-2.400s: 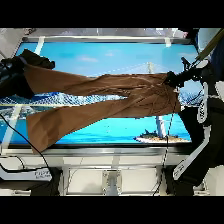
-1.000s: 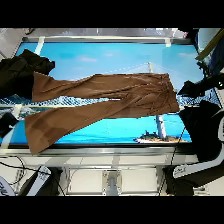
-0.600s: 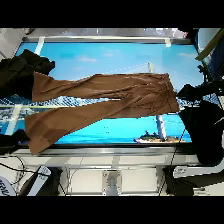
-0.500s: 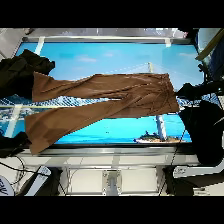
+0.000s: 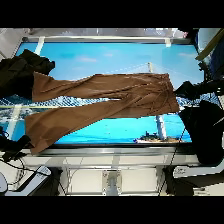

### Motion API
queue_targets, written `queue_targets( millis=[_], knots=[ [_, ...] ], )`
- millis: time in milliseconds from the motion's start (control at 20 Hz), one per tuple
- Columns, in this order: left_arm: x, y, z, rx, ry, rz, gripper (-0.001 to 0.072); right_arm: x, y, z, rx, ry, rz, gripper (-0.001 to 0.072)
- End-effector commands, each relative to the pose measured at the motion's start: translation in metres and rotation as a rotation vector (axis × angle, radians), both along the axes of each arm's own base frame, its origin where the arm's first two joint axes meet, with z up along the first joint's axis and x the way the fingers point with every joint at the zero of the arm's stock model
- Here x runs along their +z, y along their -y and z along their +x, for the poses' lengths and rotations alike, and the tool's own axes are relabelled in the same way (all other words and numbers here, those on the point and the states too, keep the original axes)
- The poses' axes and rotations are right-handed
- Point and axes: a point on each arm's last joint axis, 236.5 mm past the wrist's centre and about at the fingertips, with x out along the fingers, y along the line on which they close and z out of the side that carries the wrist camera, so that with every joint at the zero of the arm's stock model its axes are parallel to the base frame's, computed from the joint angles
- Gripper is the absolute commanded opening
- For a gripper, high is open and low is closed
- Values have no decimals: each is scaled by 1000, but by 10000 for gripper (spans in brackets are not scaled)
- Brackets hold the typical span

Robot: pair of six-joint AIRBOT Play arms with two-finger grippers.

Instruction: Fold the clothes and pants, and hang the long-sleeved shirts on hangers.

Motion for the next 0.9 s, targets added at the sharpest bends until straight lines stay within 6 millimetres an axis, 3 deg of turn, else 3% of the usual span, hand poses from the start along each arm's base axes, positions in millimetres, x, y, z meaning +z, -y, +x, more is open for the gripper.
queue_targets(
  millis=[0,200,250,300,400,450,700,750,850],
  knots=[
    [-12,-2,5,71,29,26,441,1,-1,0,-4,0,6,331],
    [-12,2,28,126,123,5,440,1,-1,0,-16,-8,12,331],
    [-12,2,29,129,128,4,388,1,-1,0,-17,-8,12,331],
    [-12,2,30,130,130,5,276,1,-1,0,-16,-8,12,331],
    [-12,2,30,129,129,6,178,1,-1,1,-16,-8,12,331],
    [-12,2,30,122,131,6,32,1,-1,1,-16,-8,12,331],
    [-1,-7,41,104,168,29,10,3,0,1,-19,-2,5,329],
    [7,-13,51,115,204,37,10,3,3,1,-20,3,-13,329],
    [37,-23,91,171,350,34,10,4,13,2,-33,17,-67,330]
  ],
)
